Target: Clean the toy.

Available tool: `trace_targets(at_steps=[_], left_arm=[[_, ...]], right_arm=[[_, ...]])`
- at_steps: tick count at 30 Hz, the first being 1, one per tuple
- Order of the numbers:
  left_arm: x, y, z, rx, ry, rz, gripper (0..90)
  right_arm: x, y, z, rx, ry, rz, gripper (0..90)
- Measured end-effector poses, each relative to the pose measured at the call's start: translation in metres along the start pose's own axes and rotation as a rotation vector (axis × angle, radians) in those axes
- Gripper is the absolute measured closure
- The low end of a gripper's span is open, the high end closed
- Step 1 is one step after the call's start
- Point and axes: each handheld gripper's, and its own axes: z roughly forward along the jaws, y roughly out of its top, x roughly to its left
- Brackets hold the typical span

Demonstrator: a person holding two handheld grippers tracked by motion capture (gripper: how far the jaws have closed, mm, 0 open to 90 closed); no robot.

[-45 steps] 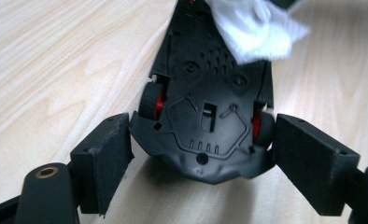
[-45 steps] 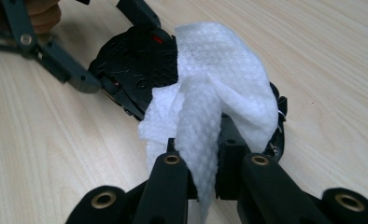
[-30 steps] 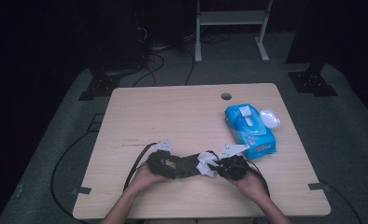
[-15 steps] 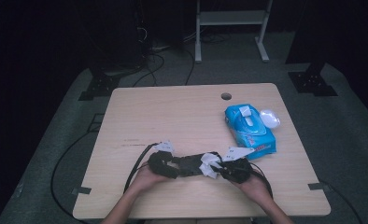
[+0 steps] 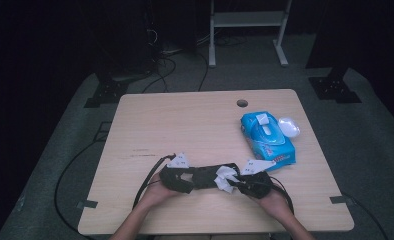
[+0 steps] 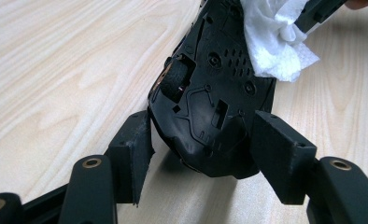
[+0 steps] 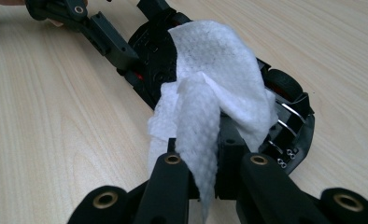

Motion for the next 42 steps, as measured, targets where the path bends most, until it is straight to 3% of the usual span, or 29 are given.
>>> trace_targets(at_steps=[5, 12, 15, 19, 26, 29, 31, 35, 42], left_arm=[[-0.007, 0.002, -0.001, 0.005, 0.040, 0.087, 40.0], [-0.011, 0.001, -0.003, -0.022, 0.051, 0.112, 41.6], [-0.010, 0.001, -0.007, -0.069, 0.049, 0.104, 50.8], [-0.012, 0.000, -0.004, -0.061, 0.024, 0.117, 53.2], [-0.016, 0.001, -0.001, -0.043, -0.005, 0.162, 59.3], [-0.017, 0.002, 0.003, -0.028, -0.004, 0.162, 56.4], [-0.017, 0.004, 0.007, -0.013, -0.001, 0.142, 49.3], [-0.020, 0.006, 0.010, -0.021, 0.002, 0.143, 48.9], [-0.022, 0.005, 0.009, -0.046, 0.001, 0.180, 66.0]], right_arm=[[0.001, -0.002, -0.002, -0.002, 0.001, 0.004, 84.2], [0.002, -0.005, -0.003, -0.004, 0.005, 0.006, 84.2], [0.003, -0.007, -0.004, 0.006, 0.012, 0.009, 84.3], [0.004, -0.010, -0.004, 0.014, 0.015, 0.009, 84.2], [0.006, -0.013, 0.006, 0.109, 0.015, -0.020, 84.0], [0.006, -0.011, 0.004, 0.090, 0.021, -0.017, 84.0], [0.007, -0.010, 0.003, 0.085, 0.026, -0.014, 84.0], [0.010, -0.007, 0.000, 0.060, 0.052, -0.016, 83.9], [0.017, 0.016, -0.015, -0.072, 0.072, 0.000, 83.9]])
